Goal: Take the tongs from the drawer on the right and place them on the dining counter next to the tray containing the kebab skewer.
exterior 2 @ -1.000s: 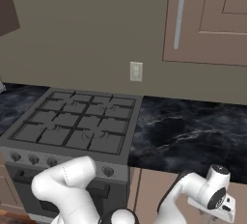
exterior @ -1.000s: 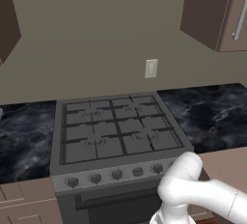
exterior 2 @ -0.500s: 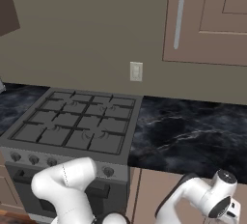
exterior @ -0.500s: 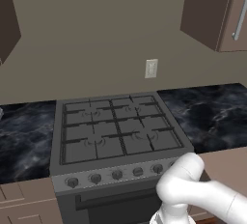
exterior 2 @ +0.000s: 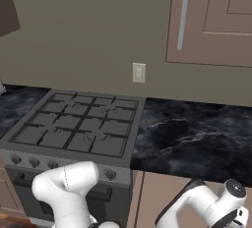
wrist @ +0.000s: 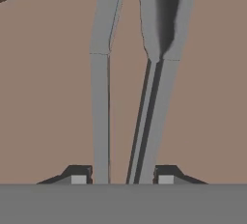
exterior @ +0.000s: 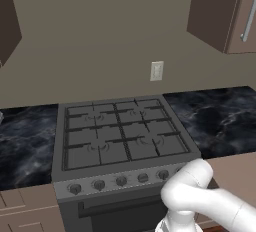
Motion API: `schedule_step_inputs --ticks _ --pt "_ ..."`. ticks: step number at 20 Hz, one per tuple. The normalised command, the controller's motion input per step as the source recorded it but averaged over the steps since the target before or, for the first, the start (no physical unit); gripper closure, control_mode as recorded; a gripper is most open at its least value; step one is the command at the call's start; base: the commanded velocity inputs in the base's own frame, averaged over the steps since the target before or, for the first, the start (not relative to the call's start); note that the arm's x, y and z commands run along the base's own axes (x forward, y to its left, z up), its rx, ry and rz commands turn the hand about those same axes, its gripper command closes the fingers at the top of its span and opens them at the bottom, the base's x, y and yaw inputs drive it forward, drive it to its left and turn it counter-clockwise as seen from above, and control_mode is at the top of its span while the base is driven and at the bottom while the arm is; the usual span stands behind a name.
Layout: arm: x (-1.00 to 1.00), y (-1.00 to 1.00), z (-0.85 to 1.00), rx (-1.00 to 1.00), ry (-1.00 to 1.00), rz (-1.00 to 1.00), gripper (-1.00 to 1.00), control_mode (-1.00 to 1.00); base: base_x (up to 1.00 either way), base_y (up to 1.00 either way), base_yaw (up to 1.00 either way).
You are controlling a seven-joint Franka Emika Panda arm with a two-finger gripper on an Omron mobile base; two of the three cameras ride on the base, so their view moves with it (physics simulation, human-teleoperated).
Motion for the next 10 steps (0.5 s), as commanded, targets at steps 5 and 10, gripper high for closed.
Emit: schedule_step_inputs --ticks 5,10 --pt "-0.04 0.00 0.36 0.00 -0.09 0.00 1.00 -1.00 0.00 0.00 0.00" --pt "0.00 0.00 0.53 0.00 0.01 0.00 1.00 -1.00 0.00 0.00 0.00"
